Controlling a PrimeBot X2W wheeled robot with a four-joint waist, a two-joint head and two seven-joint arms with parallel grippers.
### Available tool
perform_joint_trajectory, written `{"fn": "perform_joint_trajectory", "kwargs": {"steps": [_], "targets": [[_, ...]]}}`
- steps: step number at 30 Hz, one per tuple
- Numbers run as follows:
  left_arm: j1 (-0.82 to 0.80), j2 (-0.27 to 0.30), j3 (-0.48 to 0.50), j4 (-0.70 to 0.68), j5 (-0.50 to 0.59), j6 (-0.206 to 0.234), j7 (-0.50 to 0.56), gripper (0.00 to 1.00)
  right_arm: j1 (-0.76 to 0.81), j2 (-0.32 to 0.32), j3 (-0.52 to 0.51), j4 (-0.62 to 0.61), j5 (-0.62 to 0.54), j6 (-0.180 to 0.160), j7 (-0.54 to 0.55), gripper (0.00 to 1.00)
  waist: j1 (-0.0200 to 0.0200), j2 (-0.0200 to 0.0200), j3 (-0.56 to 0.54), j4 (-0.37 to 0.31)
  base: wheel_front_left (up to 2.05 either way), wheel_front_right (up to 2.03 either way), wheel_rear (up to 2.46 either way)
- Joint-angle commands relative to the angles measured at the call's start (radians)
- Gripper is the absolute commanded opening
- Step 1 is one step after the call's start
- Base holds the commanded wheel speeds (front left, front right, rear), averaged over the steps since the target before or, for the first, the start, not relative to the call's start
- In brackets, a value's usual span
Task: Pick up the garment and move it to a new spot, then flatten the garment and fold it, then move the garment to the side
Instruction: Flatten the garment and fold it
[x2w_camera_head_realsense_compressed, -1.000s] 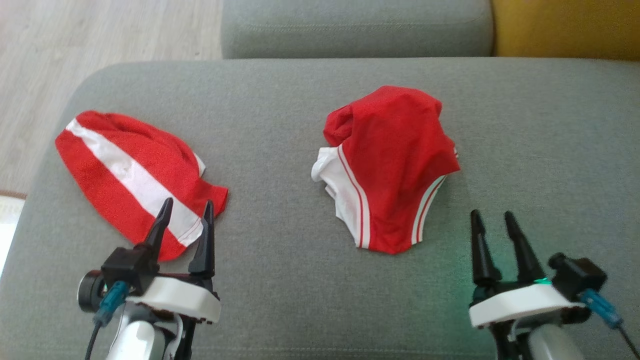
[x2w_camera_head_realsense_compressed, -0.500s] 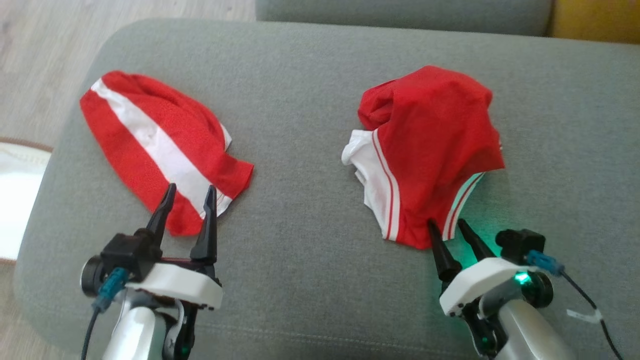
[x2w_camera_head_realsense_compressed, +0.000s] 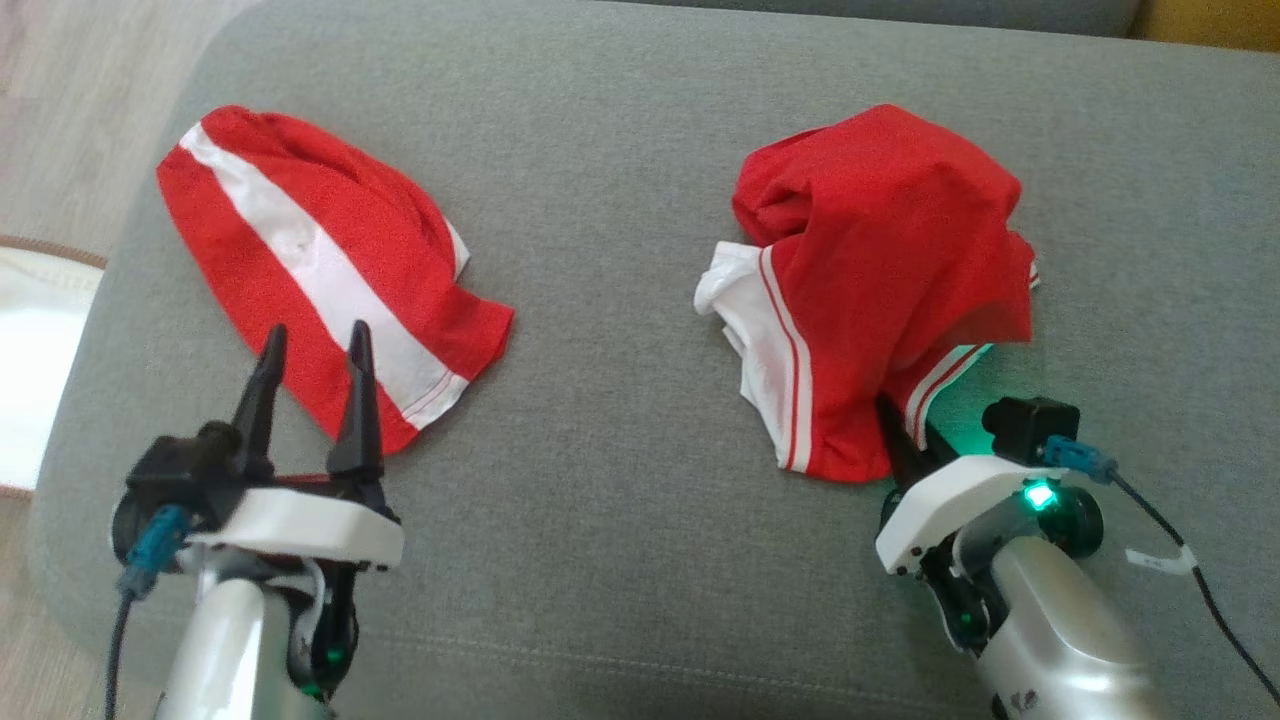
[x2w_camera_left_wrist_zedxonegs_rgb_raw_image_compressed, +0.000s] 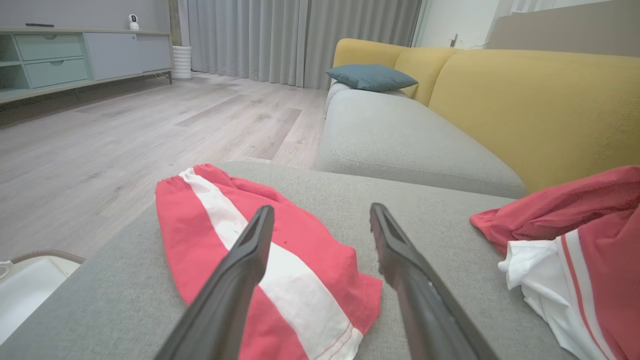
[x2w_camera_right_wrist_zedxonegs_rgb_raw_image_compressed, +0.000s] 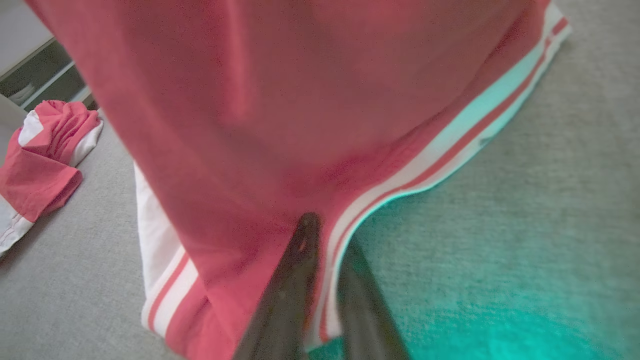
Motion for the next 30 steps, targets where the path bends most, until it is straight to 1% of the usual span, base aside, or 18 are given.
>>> {"fn": "perform_joint_trajectory", "kwargs": {"steps": [1, 4, 7, 11, 15, 20, 25, 26, 28, 29, 30], "targets": [[-0.047, 0.007, 0.043, -0.034, 0.007, -0.006, -0.012, 1.0, 0.003, 0.002, 0.021, 0.011, 0.006, -0.001, -0.005, 0.0, 0.0, 0.0, -0.007, -0.009, 0.0, 0.0, 0.0], [-0.047, 0.006, 0.06, -0.033, 0.017, -0.011, -0.012, 1.0, -0.01, 0.002, -0.018, 0.046, 0.001, -0.001, -0.032, 0.0, 0.0, 0.0, -0.021, -0.027, 0.0, 0.0, 0.0], [-0.04, 0.003, 0.068, -0.032, 0.023, -0.016, -0.012, 1.0, -0.03, 0.002, -0.087, 0.081, -0.011, -0.001, -0.065, 0.0, 0.0, 0.0, -0.043, -0.049, 0.0, 0.0, 0.0], [-0.023, -0.001, 0.069, -0.031, 0.029, -0.019, -0.012, 1.0, -0.065, 0.002, -0.217, 0.109, -0.035, -0.001, -0.101, 0.0, 0.0, 0.0, -0.069, -0.078, 0.0, 0.0, 0.0], [-0.007, -0.004, 0.064, -0.03, 0.032, -0.017, -0.012, 1.0, -0.104, 0.002, -0.372, 0.088, -0.059, -0.001, -0.113, 0.0, 0.0, 0.0, -0.091, -0.099, 0.0, 0.0, 0.0], [0.006, -0.006, 0.057, -0.031, 0.033, -0.016, -0.012, 1.0, -0.167, -0.026, -0.574, -0.027, -0.118, -0.001, -0.061, 0.0, 0.0, 0.0, -0.108, -0.116, 0.0, 0.0, 0.0], [0.018, -0.007, 0.044, -0.026, 0.032, -0.015, -0.012, 1.0, -0.247, -0.067, -0.773, -0.205, -0.228, -0.001, 0.042, 0.0, 0.0, 0.0, -0.13, -0.116, 0.0, 0.0, 0.0], [0.018, -0.007, 0.044, -0.026, 0.032, -0.015, -0.012, 1.0, -0.247, -0.067, -0.773, -0.205, -0.228, -0.001, 0.042, 0.0, 0.0, 0.0, -0.13, -0.116, 0.0, 0.0, 0.0], [0.022, -0.008, 0.036, -0.023, 0.029, -0.014, -0.012, 1.0, -0.287, -0.068, -0.845, -0.289, -0.275, -0.001, 0.089, 0.0, 0.0, 0.0, -0.14, -0.111, 0.0, 0.0, 0.0], [0.027, -0.008, 0.027, -0.021, 0.024, -0.013, -0.012, 1.0, -0.326, -0.065, -0.902, -0.376, -0.327, -0.001, 0.132, 0.0, 0.0, 0.0, -0.152, -0.102, 0.0, 0.0, 0.0], [0.03, -0.008, 0.022, -0.02, 0.022, -0.011, -0.012, 1.0, -0.344, -0.064, -0.922, -0.42, -0.355, -0.001, 0.151, 0.0, 0.0, 0.0, -0.158, -0.098, 0.0, 0.0, 0.0]]}}
